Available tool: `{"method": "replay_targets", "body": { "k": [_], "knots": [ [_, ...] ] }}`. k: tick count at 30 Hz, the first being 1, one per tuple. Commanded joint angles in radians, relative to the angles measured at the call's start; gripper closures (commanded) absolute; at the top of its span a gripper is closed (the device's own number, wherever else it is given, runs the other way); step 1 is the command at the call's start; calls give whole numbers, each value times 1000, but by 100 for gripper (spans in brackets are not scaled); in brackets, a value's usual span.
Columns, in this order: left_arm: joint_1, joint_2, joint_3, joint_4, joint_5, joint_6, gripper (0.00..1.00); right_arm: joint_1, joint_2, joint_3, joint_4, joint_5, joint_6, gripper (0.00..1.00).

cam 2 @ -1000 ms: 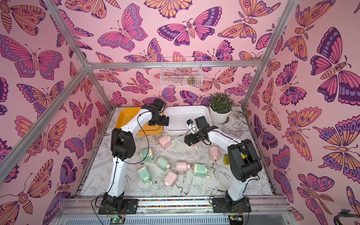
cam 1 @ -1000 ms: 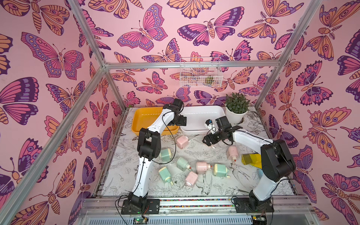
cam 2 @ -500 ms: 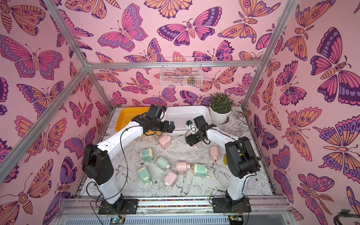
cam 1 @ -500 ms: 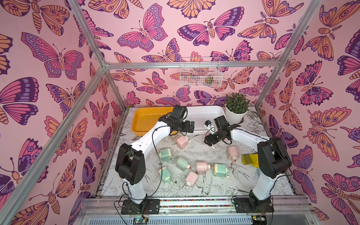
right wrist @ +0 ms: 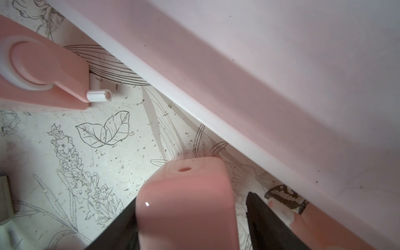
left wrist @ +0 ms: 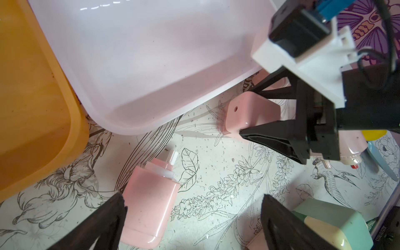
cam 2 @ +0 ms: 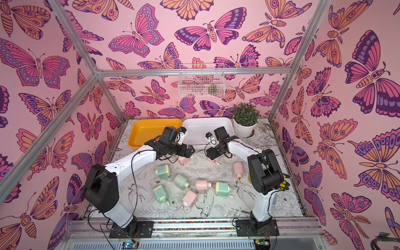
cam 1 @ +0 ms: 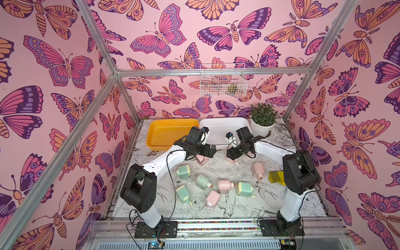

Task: Place the pencil sharpeners by color into the storage box
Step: Pick up the pencil sharpener from the center of the board.

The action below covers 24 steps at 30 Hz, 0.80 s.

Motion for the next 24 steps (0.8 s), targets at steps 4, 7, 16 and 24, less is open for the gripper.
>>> {"method": "replay_targets", "body": {
  "k": [4, 7, 16, 24],
  "knots": [
    [-7, -19, -25, 19, -33, 106, 0, 8, 16, 28, -61, 2, -44, 42],
    [-10, -19, -22, 20, -40, 116, 0, 8, -3, 21, -71, -1, -54, 58],
    [-20, -9, -10, 21, -67, 111, 0, 8, -94, 0, -85, -55, -47, 100],
    [-19, -20, -21, 47, -89, 105, 0, 6, -214, 18, -135, -123, -39, 100]
  ]
}}
